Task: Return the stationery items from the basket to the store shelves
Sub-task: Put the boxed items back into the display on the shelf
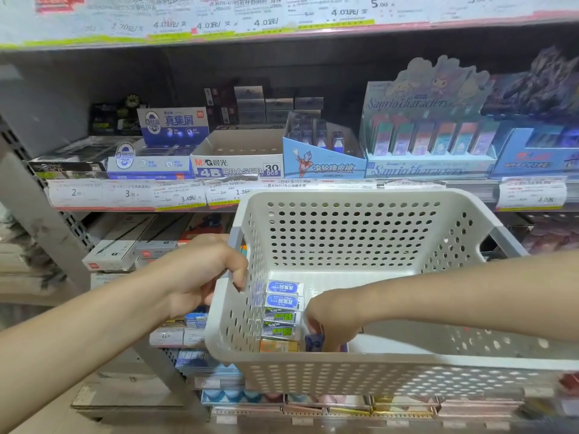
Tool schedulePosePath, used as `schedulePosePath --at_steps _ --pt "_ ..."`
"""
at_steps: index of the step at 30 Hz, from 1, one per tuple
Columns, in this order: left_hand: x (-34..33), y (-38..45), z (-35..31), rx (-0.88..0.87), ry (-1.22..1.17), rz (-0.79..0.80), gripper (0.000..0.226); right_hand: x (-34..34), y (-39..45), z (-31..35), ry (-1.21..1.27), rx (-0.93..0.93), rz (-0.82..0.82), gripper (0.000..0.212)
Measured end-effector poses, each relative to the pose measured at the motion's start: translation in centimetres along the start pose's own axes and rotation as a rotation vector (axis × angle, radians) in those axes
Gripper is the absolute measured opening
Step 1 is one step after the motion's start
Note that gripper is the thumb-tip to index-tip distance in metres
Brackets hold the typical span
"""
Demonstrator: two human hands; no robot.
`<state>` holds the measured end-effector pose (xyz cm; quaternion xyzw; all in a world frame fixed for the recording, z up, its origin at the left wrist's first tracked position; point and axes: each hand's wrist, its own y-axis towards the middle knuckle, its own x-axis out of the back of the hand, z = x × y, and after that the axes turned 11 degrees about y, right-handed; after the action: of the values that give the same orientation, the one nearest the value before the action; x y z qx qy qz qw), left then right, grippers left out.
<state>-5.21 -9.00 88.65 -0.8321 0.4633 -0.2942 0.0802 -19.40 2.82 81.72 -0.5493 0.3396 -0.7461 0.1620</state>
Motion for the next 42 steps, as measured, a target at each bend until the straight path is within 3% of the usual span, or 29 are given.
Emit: schedulePosePath --at_steps 5,8,12,15,17,20,24,26,31,34,42 --pt "0.2 0.1 0.1 0.009 0.014 0.002 0.056 2.5 -1.3 0.1 0.132 0.056 0.017 0.017" --pt "0.3 0.1 0.2 0.011 0.019 0.015 0.060 5.8 -4.5 0.3 0.167 0.124 -0.095 0.019" --pt "0.4 0.0 0.3 0.013 0.004 0.016 0.061 11.1 -11.3 -0.9 0.431 0.225 -0.397 0.025" --pt "0.5 -0.2 0.3 0.012 0.004 0.012 0.068 14.4 -15.2 -2.7 0.528 0.276 -0.782 0.009" --pt "0.6 -0.2 0.4 0.011 0.014 0.005 0.073 15.8 -15.5 -3.8 0.471 0.210 -1.006 0.009" --pt "0.6 -0.3 0.4 0.002 0.009 0.015 0.067 16.3 -12.9 -4.3 0.328 0.091 -1.055 0.012" --pt "0.5 -0.6 0.5 -0.005 0.008 0.031 0.063 17.8 -9.8 -4.8 0.222 0.048 -1.305 0.021" --pt "0.6 -0.7 0.5 0.000 0.020 0.032 0.066 18.7 -9.2 -4.9 0.218 -0.002 -1.261 0.025" --pt "0.7 -0.8 0.5 0.010 0.015 0.020 0.063 19.6 -8.2 -5.7 0.067 -0.101 -0.854 0.028" --pt "0.8 -0.8 0.6 0.014 0.025 0.019 0.073 20.4 -8.4 -6.1 0.187 -0.092 -0.716 0.025" --pt "0.8 -0.8 0.6 0.008 0.025 0.025 0.068 22.3 -7.7 -6.9 0.336 -0.042 -0.652 0.015"
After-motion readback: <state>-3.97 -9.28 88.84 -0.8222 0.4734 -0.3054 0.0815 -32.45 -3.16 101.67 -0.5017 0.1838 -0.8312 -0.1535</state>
